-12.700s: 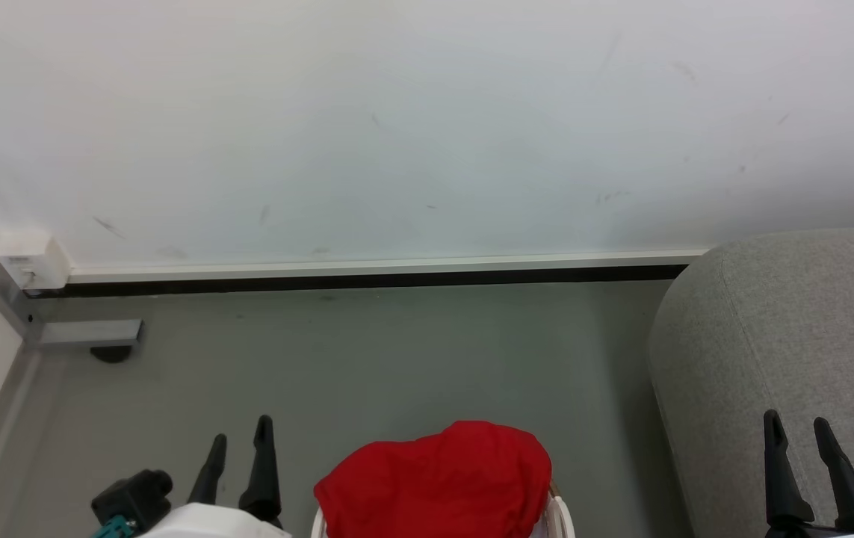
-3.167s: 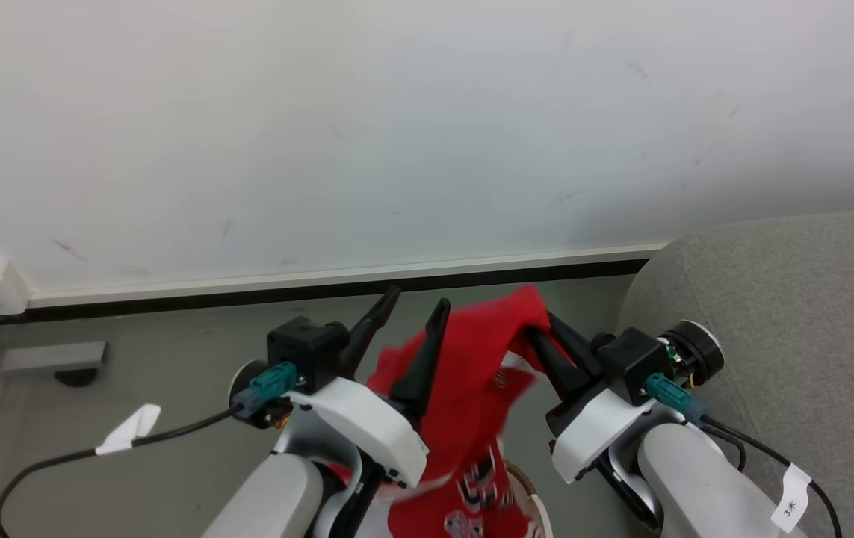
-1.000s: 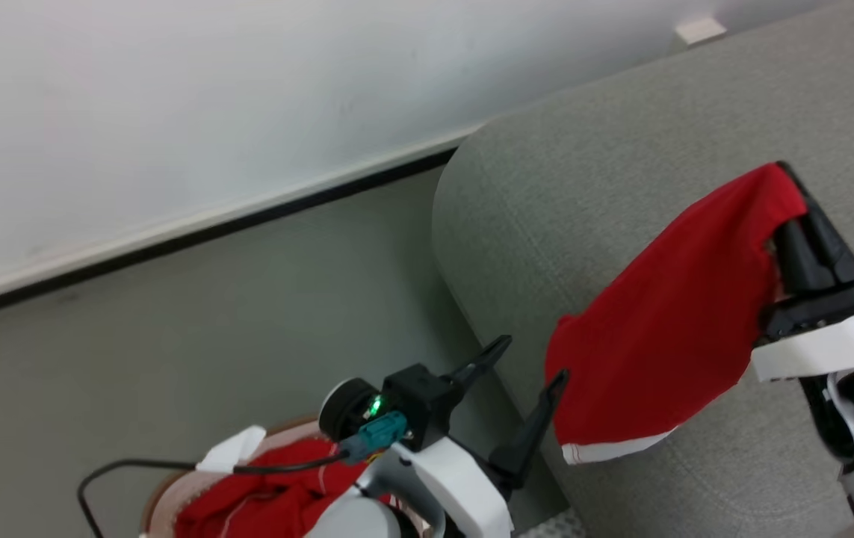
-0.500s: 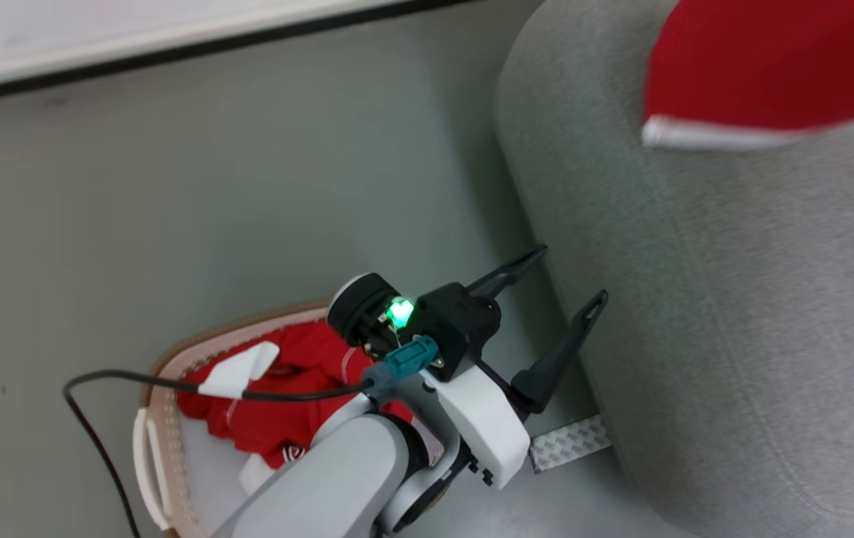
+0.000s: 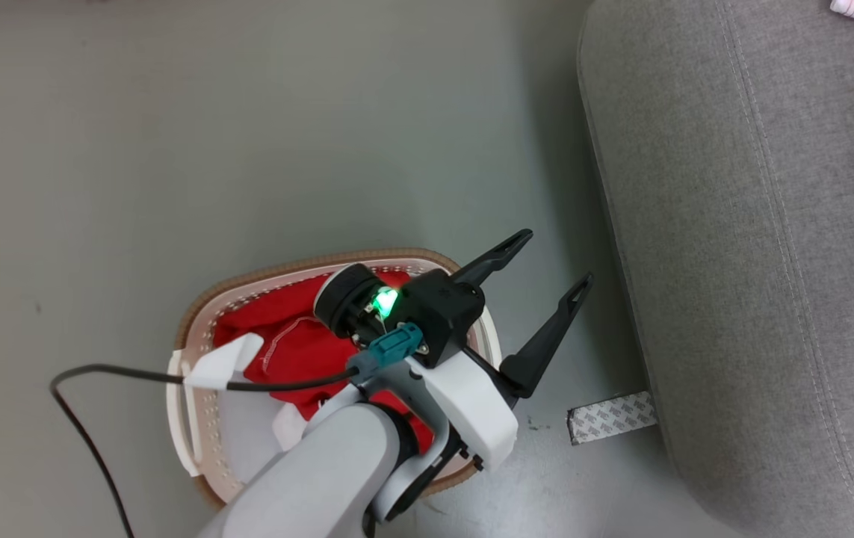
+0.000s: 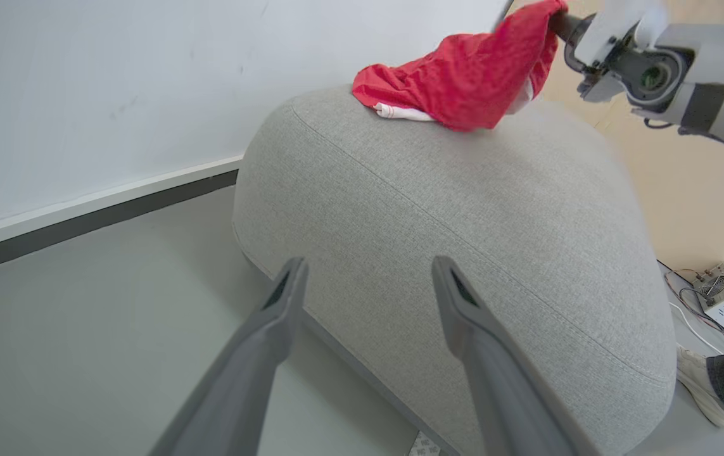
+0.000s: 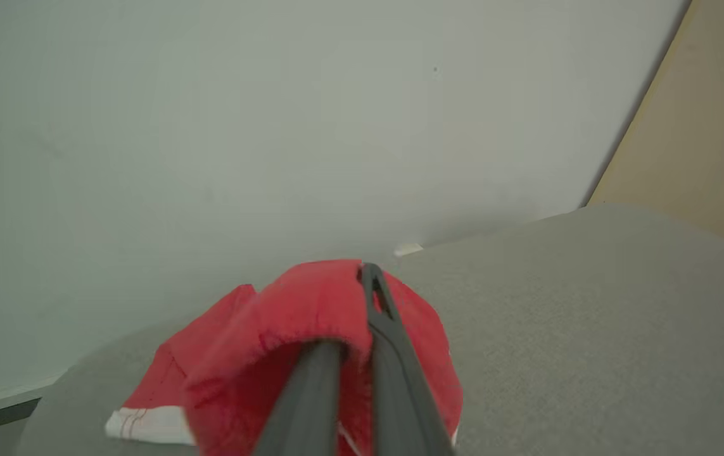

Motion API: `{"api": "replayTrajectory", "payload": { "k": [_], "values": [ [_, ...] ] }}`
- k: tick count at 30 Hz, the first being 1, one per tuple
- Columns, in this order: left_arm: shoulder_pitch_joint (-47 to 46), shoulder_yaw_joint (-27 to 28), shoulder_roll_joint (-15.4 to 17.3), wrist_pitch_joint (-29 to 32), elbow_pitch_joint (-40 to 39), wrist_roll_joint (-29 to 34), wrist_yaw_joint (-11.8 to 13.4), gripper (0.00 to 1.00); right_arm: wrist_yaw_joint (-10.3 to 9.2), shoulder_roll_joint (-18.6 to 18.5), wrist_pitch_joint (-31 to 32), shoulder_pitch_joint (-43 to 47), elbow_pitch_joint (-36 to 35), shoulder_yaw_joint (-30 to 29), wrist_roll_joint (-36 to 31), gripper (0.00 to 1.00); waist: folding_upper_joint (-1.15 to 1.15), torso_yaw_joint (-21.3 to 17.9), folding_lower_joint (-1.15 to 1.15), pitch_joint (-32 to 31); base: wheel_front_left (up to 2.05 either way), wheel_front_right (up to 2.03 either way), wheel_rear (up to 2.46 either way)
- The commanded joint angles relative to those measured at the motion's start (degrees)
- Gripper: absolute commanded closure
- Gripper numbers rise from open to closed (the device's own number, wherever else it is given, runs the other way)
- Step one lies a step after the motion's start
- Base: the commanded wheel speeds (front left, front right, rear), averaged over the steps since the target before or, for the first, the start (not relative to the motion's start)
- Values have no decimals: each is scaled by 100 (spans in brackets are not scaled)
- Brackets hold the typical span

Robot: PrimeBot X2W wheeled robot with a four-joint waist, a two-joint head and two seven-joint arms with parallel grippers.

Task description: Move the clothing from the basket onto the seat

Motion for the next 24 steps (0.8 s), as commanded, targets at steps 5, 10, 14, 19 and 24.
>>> {"api": "replayTrajectory", "payload": {
  "k": [5, 10, 14, 19, 24],
  "values": [
    [114, 55, 60, -96, 92, -107, 63, 0, -14, 323, -293, 480, 746, -256, -310, 63, 0, 5, -2, -132, 0, 0, 0],
    [253, 132, 178, -142, 154, -200, 124, 0, -14, 485, -379, 715, 869, -25, -251, 0, 0, -65, -2, -387, 0, 0, 0],
    [474, 261, 281, -292, 176, -233, 247, 0, -14, 518, -404, 1132, 610, 397, -233, 0, 0, -89, -2, -693, 0, 0, 0],
    [885, 446, 410, -515, 207, -374, 429, 0, -15, 495, -408, 1922, -177, 892, -83, 0, 0, -46, -2, -1212, 0, 0, 0],
    [1285, 712, 515, -839, 254, -526, 686, 0, -15, 596, -405, 2765, -1187, 1401, 72, 0, 0, 38, -2, -1767, 0, 0, 0]
  ]
}}
